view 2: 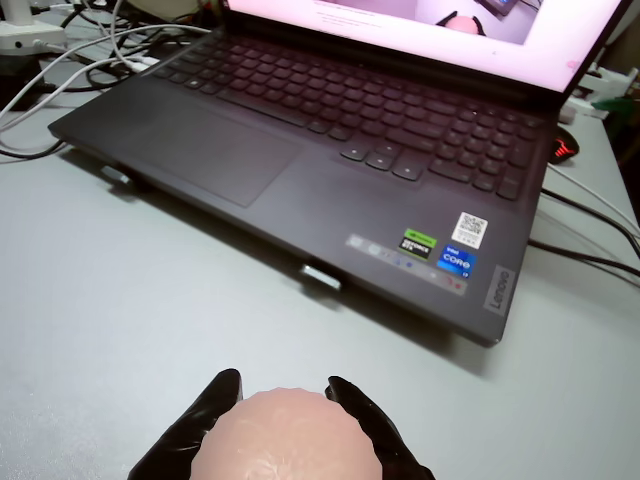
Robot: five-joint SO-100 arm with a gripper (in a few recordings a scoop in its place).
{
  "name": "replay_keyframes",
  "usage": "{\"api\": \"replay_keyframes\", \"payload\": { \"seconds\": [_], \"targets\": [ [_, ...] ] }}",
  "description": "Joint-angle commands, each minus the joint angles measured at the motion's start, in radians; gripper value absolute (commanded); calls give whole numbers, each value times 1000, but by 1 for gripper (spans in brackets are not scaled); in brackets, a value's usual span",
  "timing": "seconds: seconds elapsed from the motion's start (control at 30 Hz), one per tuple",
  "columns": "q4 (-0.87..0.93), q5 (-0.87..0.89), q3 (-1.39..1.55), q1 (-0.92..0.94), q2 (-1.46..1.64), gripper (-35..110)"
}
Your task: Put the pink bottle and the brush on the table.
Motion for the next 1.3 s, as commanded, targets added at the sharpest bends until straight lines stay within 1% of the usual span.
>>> {"api": "replay_keyframes", "payload": {
  "seconds": [0.0,0.27,0.5,0.9,1.17,1.27],
  "targets": [
    [-26,-18,17,17,15,0],
    [-9,-18,26,18,25,1],
    [8,-18,26,18,28,15],
    [43,-18,26,18,37,32],
    [94,-18,26,18,67,48],
    [109,-18,26,18,81,51]
  ]
}}
